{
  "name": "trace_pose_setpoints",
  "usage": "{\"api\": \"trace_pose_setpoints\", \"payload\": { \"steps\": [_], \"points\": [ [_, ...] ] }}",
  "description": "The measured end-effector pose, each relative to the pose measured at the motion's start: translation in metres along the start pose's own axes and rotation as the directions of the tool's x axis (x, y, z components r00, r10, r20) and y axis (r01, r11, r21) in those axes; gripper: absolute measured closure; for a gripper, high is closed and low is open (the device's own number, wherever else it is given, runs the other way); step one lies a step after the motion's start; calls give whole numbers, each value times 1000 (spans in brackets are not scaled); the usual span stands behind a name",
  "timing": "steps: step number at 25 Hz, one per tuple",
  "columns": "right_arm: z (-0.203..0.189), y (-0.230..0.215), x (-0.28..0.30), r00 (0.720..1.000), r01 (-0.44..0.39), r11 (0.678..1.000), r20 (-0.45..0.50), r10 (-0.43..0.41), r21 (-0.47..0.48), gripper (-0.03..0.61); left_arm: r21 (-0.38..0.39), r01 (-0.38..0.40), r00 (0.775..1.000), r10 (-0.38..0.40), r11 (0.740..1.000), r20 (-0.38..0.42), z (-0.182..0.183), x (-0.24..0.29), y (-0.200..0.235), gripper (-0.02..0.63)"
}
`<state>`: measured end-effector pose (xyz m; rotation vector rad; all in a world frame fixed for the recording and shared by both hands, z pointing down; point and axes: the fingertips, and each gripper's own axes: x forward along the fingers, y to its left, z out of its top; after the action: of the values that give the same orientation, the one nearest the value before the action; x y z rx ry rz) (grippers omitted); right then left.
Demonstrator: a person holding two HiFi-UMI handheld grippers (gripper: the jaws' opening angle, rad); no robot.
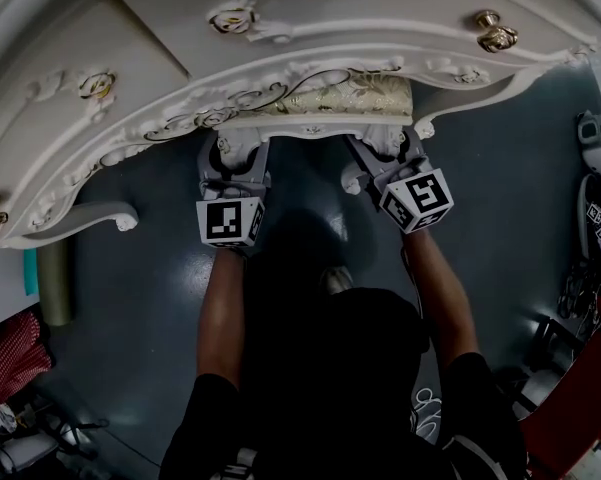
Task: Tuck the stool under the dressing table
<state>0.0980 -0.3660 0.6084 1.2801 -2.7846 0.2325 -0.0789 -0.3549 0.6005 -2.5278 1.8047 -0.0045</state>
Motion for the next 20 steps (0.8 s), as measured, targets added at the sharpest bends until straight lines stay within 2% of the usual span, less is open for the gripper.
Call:
{"api": "trace_pose_setpoints", "payload": {
  "steps": [7, 12, 20],
  "points": [
    [-10, 9, -7, 1000, -19, 1000, -17, 20, 10, 314, -51, 21, 999, -24, 998, -44, -7, -10, -3, 360],
    [-18, 15, -11, 999, -22, 1000, -37, 22, -2, 316, -27, 30, 997, -32, 999, -71, -14, -16, -4, 360],
    [-44, 26, -9, 996, -25, 999, -90, 23, -23, 319, 20, 37, 983, -33, 999, -178, -44, -26, 2, 360]
  ]
}}
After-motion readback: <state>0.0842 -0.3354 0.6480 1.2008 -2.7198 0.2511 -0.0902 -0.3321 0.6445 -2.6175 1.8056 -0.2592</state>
